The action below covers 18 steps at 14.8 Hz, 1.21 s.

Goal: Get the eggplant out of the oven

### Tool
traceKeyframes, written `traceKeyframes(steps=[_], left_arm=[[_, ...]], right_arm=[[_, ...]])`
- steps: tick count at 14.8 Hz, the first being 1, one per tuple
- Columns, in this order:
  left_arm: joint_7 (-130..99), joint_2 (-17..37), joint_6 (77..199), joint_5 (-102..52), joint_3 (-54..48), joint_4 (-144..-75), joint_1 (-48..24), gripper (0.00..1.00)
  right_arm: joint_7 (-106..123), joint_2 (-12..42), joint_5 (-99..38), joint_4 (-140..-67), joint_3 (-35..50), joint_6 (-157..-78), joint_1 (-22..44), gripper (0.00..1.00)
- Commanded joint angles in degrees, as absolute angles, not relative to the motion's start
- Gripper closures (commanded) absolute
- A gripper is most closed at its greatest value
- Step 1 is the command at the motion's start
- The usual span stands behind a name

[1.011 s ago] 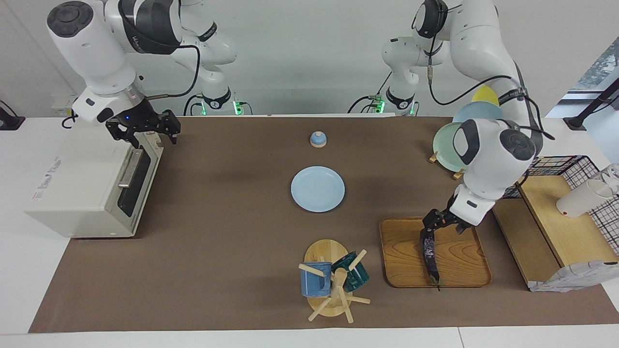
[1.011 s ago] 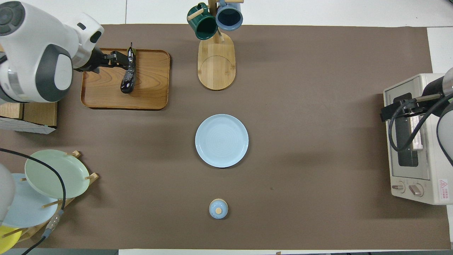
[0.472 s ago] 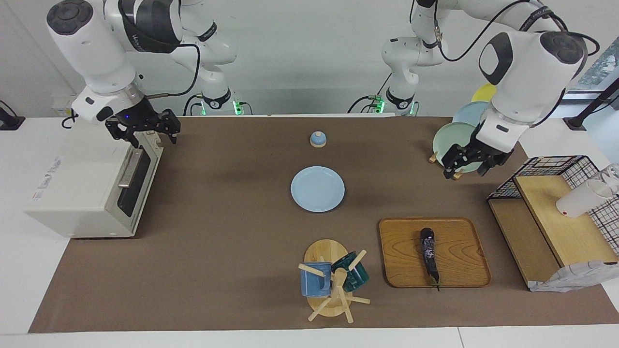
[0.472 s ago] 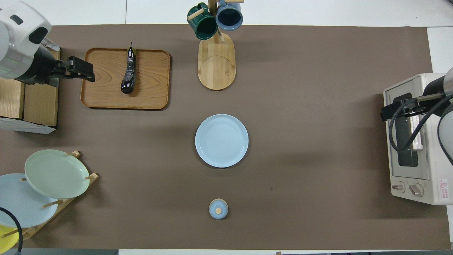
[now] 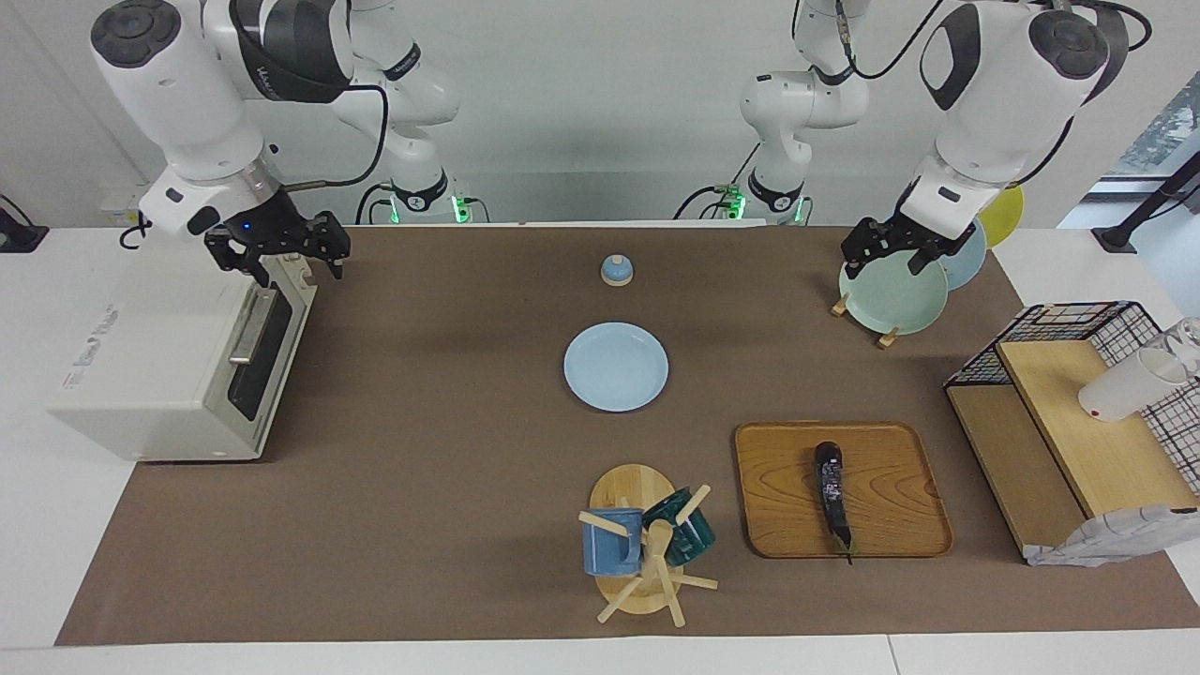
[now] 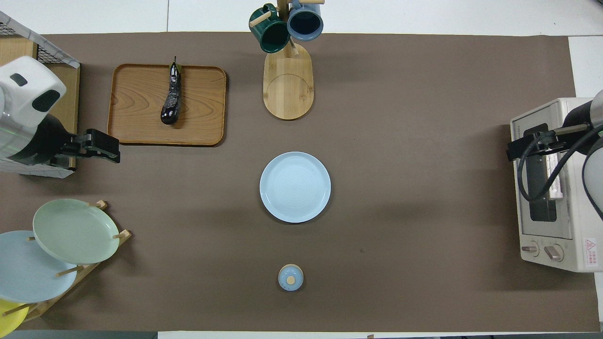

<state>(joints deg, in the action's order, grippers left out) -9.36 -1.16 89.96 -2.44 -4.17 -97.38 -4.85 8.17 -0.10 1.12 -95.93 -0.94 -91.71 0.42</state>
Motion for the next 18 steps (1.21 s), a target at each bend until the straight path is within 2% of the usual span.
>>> traceKeyframes(steps=[1,3,6,7,9,18], left_arm=[[-9.1,-3.9,90.3,-1.8,-4.0,-100.4,-5.4,0.00],[-9.0,-2.6,88.2,-1.8,-4.0,-97.1,-5.2,0.00],[-9.0,1.9,82.1,-1.9,-4.0,-87.2,-4.5,0.00],[-9.0,2.4,80.9,-1.8,-4.3,-86.1,-3.9,0.00],[-8.9,2.5,80.0,-1.7,-6.6,-86.0,-1.2,0.00],[-8.8,1.3,80.5,-2.0,-4.3,-87.5,-3.6,0.00]], right_arm=[[7.4,-0.9,1.1,-95.8,-0.4,-92.0,0.4,0.00],[7.4,-0.8,1.0,-94.8,-0.4,-91.8,0.7,0.00],[7.3,-0.7,0.9,-94.6,-0.4,-91.6,0.7,0.00],[7.3,-0.7,1.0,-94.6,-0.4,-91.7,0.7,0.00],[7.3,-0.7,1.0,-94.5,-0.4,-91.9,0.7,0.00],[7.4,-0.8,1.0,-94.4,-0.5,-91.2,0.6,0.00]])
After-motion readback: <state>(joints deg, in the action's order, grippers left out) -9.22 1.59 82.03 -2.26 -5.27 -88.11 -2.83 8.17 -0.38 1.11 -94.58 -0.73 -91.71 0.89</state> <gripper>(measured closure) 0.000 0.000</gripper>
